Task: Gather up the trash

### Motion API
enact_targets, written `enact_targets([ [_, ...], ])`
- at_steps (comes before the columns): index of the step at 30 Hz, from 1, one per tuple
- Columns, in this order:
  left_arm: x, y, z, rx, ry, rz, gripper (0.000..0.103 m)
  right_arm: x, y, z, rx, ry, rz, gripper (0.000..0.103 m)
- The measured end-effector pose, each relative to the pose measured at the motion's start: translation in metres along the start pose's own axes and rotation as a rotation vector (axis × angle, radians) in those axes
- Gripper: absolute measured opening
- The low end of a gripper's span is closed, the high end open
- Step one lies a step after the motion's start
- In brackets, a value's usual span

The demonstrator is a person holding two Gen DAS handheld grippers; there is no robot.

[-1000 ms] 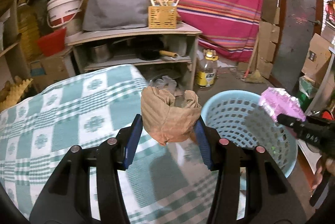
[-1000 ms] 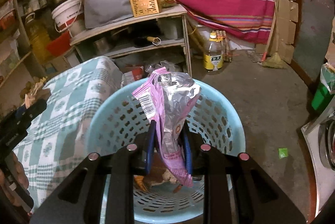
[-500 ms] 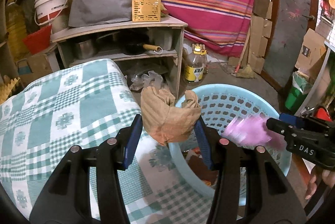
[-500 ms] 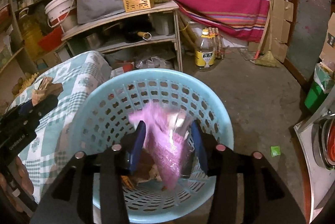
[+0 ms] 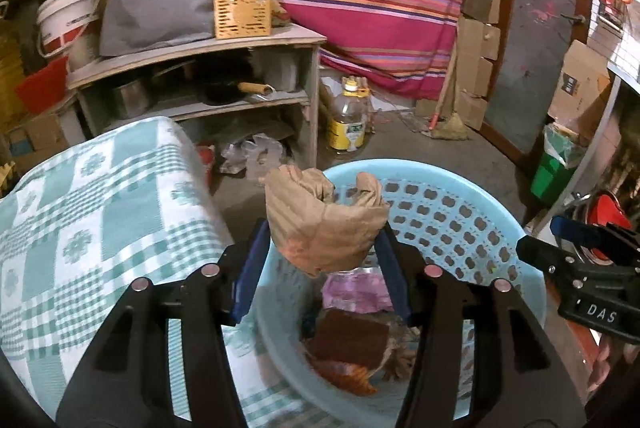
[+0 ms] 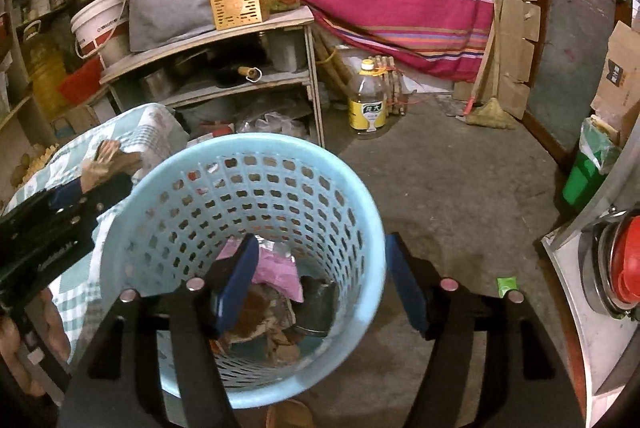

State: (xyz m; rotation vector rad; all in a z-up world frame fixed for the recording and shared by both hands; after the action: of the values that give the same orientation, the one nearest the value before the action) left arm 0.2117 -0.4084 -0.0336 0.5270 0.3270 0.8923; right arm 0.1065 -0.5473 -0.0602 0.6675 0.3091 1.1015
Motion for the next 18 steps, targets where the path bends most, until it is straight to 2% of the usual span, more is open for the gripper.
enact_targets([
  [2, -0.003, -0.005, -0.002, 0.009, 0.001, -0.002, 0.058, -0.004, 0.000, -0.001, 0.003, -0.009, -0.001, 0.065],
  [5, -0.001, -0.009, -0.007, 0.028, 0.023, -0.004, 0.076, -0.008, 0.000, -0.001, 0.002, -0.021, -0.001, 0.065],
  [6, 0.000, -0.009, -0.007, 0.028, 0.028, -0.004, 0.079, -0.009, 0.001, -0.001, 0.001, -0.024, -0.001, 0.065],
  [8, 0.002, -0.008, -0.009, 0.030, 0.032, -0.008, 0.081, -0.008, 0.000, -0.001, 0.002, -0.028, 0.001, 0.065],
  [12, 0.014, 0.000, -0.012, 0.022, 0.039, 0.023, 0.093, -0.005, -0.001, -0.002, 0.001, -0.028, 0.006, 0.066],
  [14, 0.024, 0.006, -0.014, 0.015, 0.056, 0.037, 0.094, -0.002, 0.000, -0.002, -0.004, -0.029, 0.007, 0.071],
  [18, 0.045, 0.022, -0.018, 0.002, 0.083, 0.076, 0.097, 0.007, 0.001, 0.000, -0.017, -0.025, 0.015, 0.074],
])
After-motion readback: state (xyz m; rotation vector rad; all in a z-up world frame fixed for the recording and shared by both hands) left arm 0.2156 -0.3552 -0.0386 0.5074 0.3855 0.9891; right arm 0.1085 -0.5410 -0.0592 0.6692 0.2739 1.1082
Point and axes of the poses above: each gripper's, at about its wrist camera, not at the fingertips, and y roughly against the way its jaws point, x to its left, z to its top, the point moved 7 cm from there along -y, roughly the way its jaws point, and after that the axes turned 4 degrees about -x, right-handed, at the moved point
